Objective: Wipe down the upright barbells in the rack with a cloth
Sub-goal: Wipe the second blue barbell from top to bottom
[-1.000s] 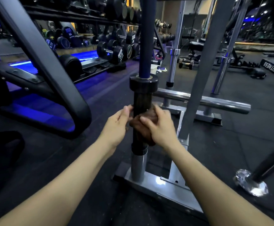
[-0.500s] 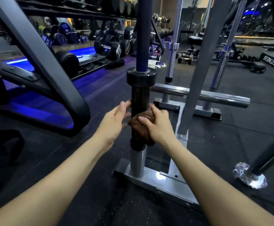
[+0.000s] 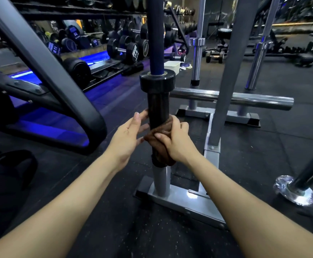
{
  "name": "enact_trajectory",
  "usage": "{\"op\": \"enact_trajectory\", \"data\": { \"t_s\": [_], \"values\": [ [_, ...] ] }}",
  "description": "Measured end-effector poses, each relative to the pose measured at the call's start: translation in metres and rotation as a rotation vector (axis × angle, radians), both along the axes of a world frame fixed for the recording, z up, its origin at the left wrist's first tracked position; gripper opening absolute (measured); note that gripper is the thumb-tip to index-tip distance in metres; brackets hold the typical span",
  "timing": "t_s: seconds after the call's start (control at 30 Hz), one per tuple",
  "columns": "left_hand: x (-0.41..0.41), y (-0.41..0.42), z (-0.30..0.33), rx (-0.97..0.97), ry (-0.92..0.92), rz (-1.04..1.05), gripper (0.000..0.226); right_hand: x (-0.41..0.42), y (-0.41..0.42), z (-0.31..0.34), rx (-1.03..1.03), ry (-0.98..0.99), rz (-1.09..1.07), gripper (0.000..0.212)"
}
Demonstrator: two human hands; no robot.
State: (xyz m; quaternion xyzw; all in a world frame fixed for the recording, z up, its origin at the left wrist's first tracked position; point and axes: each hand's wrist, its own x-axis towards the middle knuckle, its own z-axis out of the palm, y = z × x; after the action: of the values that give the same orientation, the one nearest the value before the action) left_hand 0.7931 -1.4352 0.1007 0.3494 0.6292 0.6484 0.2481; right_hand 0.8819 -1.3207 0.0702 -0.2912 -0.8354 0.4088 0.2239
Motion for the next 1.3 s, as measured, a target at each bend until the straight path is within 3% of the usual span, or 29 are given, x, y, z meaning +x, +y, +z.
{"op": "enact_trajectory", "data": {
  "t_s": [0.27, 0.4, 0.57, 0.77, 0.97, 1.13, 1.3],
  "values": [
    [-0.001, 0.001, -0.003, -0.013, -0.027, 0.025, 0.052, -0.008, -0.009, 0.046, 0.311, 0.132, -0.174, 0.075],
    [-0.002, 0.000, -0.016, -0.056, -0.024, 0.027, 0.046, -0.006, -0.012, 0.008, 0.202, 0.071, -0.121, 0.077],
    [0.008, -0.001, -0.017, -0.102, -0.032, 0.058, 0.046, 0.010, -0.008, -0.023, 0.090, -0.263, -0.020, 0.071],
    [0.002, 0.002, -0.017, -0.071, -0.066, 0.074, 0.044, 0.001, -0.003, 0.033, 0.267, 0.009, -0.079, 0.079],
    [-0.001, 0.001, -0.032, -0.076, -0.040, 0.048, 0.048, -0.005, -0.008, 0.005, 0.190, -0.041, -0.049, 0.085],
    [0.009, -0.002, -0.034, -0.140, -0.080, 0.041, 0.041, 0.008, -0.008, -0.019, 0.032, -0.342, 0.034, 0.082],
    [0.009, 0.002, -0.034, -0.155, -0.046, 0.069, 0.035, 0.001, -0.004, 0.024, 0.203, -0.110, -0.031, 0.081]
  ]
}}
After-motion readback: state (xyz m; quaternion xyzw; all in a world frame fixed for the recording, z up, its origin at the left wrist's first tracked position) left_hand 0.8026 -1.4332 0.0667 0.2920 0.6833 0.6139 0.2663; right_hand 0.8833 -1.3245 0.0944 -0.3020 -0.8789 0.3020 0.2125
